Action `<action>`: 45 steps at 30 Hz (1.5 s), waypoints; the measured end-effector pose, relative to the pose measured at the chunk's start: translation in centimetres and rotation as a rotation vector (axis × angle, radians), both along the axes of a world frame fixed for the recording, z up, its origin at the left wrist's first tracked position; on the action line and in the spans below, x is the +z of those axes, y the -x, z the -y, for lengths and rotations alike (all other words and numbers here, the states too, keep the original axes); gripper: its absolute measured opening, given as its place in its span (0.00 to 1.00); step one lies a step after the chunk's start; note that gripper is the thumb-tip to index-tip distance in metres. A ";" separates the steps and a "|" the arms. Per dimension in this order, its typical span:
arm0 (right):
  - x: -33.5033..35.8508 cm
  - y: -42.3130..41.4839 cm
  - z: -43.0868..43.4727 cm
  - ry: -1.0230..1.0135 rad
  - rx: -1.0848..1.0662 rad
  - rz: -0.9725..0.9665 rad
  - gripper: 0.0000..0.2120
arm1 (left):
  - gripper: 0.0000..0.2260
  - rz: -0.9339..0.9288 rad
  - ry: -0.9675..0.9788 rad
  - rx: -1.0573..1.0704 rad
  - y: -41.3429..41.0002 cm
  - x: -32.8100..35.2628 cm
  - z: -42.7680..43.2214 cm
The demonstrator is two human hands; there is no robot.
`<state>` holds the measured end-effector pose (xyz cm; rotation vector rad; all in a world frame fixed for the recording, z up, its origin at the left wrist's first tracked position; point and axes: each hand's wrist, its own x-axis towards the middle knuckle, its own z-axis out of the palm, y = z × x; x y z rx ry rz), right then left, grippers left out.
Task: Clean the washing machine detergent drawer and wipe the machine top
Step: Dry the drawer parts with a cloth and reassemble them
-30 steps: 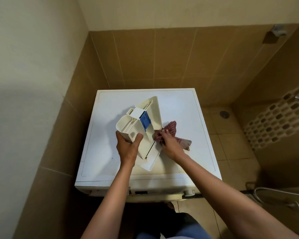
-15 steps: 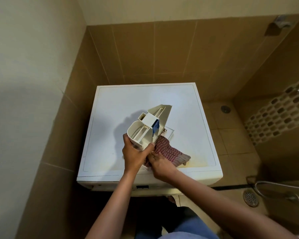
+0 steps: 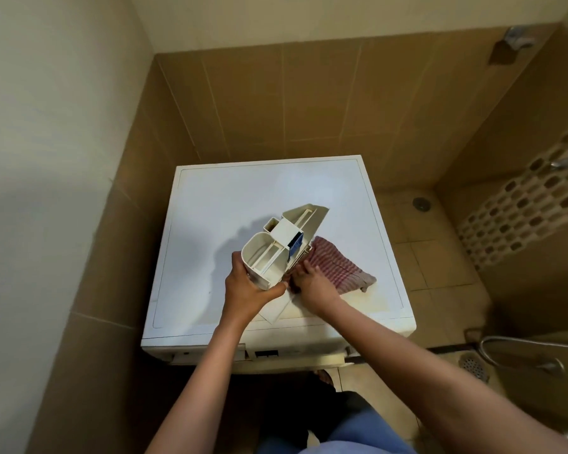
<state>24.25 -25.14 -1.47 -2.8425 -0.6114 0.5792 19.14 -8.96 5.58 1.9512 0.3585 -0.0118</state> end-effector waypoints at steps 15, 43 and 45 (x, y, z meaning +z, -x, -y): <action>5.7 0.4 2.8 -0.427 0.216 -0.401 0.19 | 0.39 0.024 0.037 0.045 -2.2 1.1 -0.2; 9.6 0.2 -4.6 0.169 0.488 -0.063 0.29 | 0.29 0.057 0.773 0.308 -3.1 0.6 -1.1; 9.3 0.7 -5.0 0.334 0.530 0.025 0.27 | 0.25 0.053 0.750 0.262 -3.2 0.6 -0.8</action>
